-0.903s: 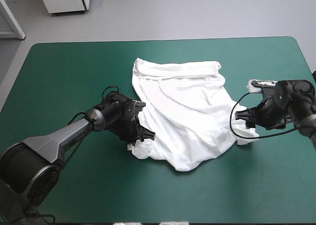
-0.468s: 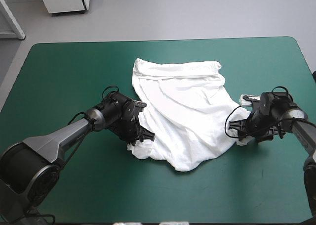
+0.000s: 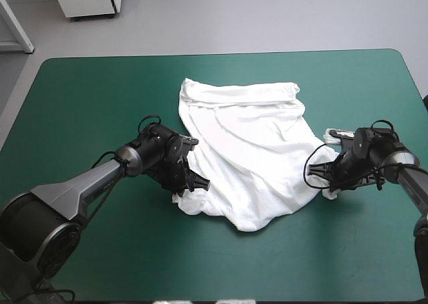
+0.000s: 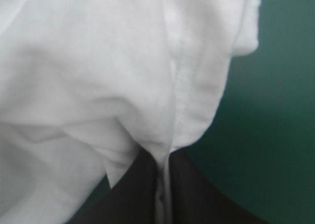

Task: Fold the cloth

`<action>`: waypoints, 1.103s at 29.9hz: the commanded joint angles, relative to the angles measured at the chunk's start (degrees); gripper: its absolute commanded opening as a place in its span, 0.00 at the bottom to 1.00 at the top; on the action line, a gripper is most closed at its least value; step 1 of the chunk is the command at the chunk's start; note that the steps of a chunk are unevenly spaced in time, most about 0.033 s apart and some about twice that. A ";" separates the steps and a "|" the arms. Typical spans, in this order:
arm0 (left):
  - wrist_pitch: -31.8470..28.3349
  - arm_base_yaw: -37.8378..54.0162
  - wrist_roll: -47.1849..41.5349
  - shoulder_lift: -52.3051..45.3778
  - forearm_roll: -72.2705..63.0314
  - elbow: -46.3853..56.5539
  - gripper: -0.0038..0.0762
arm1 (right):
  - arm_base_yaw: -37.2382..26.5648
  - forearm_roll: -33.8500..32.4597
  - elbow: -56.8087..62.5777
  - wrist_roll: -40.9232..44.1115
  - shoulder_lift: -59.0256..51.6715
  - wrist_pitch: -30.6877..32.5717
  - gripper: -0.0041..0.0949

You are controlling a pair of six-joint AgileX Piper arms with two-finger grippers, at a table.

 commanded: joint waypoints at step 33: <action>2.39 0.24 16.41 -26.34 2.45 -73.48 0.04 | -0.19 8.23 -77.29 -9.45 -24.73 14.51 0.03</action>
